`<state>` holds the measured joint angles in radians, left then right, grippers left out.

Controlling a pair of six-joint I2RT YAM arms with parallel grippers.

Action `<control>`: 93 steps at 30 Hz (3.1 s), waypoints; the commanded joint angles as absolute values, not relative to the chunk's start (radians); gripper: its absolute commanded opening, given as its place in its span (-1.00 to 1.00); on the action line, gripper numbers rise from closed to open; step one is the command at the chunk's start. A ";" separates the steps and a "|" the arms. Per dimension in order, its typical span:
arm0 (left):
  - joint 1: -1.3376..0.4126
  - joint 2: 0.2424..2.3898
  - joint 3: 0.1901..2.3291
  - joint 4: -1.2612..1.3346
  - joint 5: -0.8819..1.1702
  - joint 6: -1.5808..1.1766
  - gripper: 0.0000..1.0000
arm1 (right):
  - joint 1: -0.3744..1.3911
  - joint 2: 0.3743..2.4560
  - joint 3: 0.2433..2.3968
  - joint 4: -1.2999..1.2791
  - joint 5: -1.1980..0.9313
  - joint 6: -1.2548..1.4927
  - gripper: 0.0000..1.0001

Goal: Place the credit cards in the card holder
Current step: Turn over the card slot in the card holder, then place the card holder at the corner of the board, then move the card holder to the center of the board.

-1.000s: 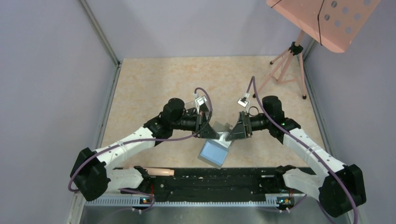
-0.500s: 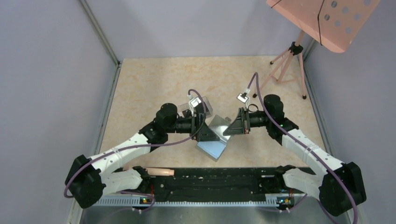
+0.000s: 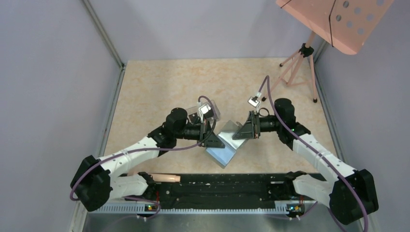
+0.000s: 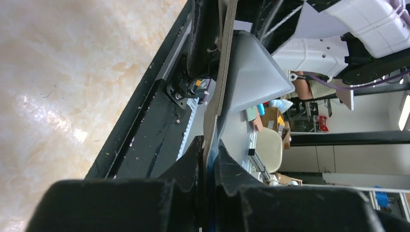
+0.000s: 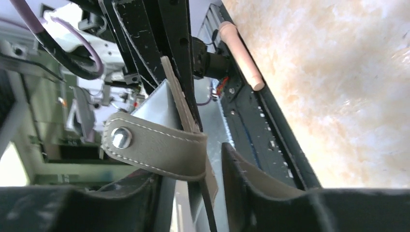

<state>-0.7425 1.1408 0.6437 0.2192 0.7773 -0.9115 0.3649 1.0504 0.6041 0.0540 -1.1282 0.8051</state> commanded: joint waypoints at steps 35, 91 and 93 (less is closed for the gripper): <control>-0.817 0.915 0.671 -0.009 0.200 -0.740 0.75 | 0.231 1.018 0.268 0.391 -0.899 1.030 -1.00; -0.810 1.621 0.815 -0.116 0.480 -1.023 0.45 | 0.513 1.100 0.637 -0.407 -0.487 0.682 -0.55; -0.810 1.648 0.819 -0.108 0.485 -1.027 0.45 | 0.518 1.124 0.608 -0.399 -0.456 0.692 -0.63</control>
<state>-0.8116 1.6150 0.7750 -0.1646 0.4587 -1.0012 0.4973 1.0889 0.6167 -0.4641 -0.4599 0.6586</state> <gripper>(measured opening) 0.729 0.222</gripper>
